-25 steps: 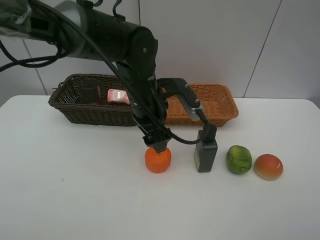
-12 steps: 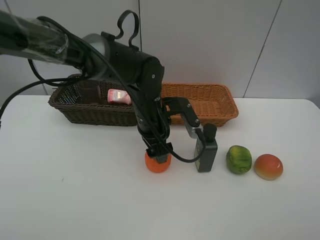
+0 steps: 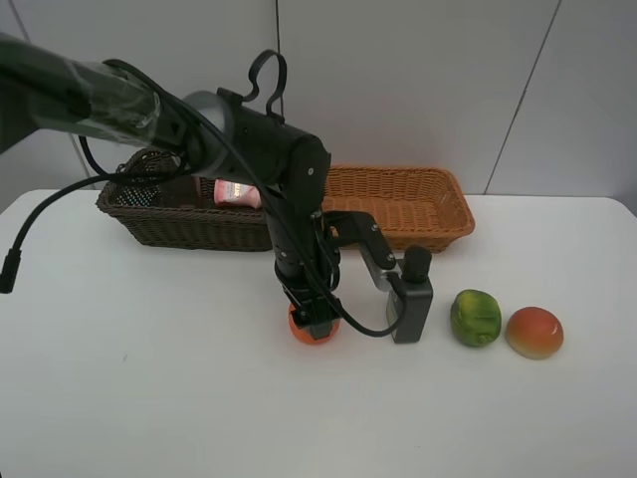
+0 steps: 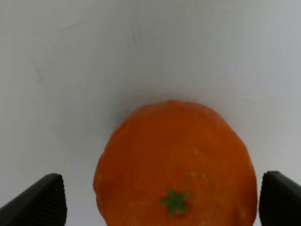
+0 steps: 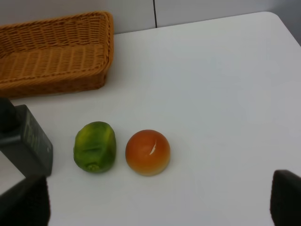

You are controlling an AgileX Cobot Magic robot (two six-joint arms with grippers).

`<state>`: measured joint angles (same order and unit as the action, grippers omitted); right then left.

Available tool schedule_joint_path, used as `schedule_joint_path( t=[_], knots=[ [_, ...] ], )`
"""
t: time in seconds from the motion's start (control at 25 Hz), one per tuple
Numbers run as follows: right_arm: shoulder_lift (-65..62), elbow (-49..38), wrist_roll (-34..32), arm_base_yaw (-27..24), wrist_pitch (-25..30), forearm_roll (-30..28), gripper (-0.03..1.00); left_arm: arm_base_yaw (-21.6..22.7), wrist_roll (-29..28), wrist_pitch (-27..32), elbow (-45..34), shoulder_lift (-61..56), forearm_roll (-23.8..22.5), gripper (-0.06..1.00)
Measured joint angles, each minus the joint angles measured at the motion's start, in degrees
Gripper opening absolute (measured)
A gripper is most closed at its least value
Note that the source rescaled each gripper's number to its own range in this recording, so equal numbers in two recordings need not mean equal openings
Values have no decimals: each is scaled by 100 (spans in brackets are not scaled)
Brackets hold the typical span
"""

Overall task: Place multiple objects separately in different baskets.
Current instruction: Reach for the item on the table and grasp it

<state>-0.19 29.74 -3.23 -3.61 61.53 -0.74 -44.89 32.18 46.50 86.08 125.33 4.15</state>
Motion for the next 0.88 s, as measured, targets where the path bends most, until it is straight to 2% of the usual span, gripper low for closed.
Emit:
schedule_joint_path(
  t=[0.88],
  knots=[
    [0, 0, 0, 0, 0, 0, 100, 0, 0, 10, 10, 283, 219, 100]
  ],
)
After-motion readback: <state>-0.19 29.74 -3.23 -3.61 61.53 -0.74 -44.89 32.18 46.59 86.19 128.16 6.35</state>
